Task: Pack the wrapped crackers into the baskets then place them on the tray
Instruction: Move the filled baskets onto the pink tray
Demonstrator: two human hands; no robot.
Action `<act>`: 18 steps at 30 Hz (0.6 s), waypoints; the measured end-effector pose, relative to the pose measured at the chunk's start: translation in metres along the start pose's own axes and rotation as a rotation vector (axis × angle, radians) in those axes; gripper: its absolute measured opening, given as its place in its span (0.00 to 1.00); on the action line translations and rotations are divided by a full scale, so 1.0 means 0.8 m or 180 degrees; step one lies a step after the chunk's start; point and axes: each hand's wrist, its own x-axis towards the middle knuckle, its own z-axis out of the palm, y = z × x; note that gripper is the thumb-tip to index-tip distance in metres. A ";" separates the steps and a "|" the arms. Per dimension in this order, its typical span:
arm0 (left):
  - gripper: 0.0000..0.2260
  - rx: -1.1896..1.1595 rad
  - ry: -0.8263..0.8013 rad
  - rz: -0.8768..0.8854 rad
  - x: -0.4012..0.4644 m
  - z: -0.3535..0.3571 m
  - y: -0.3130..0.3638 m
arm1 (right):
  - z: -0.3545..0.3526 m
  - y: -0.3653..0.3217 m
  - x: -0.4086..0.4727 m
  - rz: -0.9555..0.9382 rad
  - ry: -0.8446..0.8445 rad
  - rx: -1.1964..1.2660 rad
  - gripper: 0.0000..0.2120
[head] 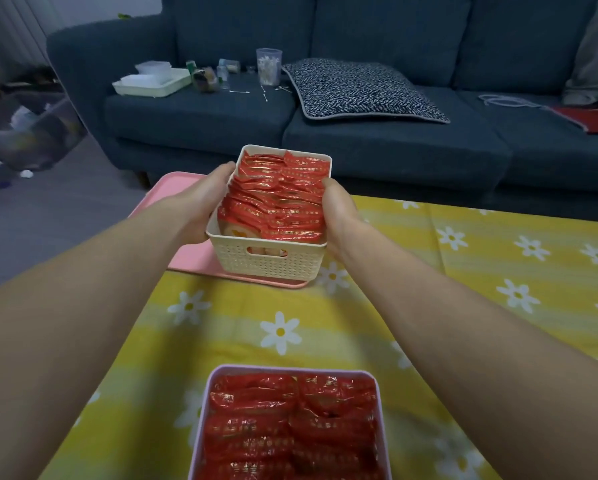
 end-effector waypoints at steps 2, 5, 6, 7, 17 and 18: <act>0.18 0.0039 0.0010 -0.0001 0.007 -0.004 -0.002 | 0.004 0.003 0.004 0.0015 -0.0008 0.0010 0.22; 0.19 0.0096 0.0056 -0.0045 0.021 -0.017 -0.009 | 0.014 0.007 0.005 0.0032 0.0000 -0.0017 0.20; 0.20 0.0095 0.0050 -0.0060 0.026 -0.022 -0.011 | 0.018 0.009 0.006 0.0017 0.0005 -0.0035 0.19; 0.21 0.0087 0.0039 -0.0076 0.030 -0.026 -0.015 | 0.021 0.010 0.008 0.0008 0.0005 -0.0053 0.18; 0.18 0.0092 -0.0030 -0.0097 0.040 -0.018 -0.026 | 0.018 0.020 0.006 -0.0035 0.0119 -0.0270 0.20; 0.19 0.0105 -0.0001 -0.0113 0.041 -0.016 -0.024 | 0.017 0.019 0.008 -0.0031 0.0131 -0.0293 0.20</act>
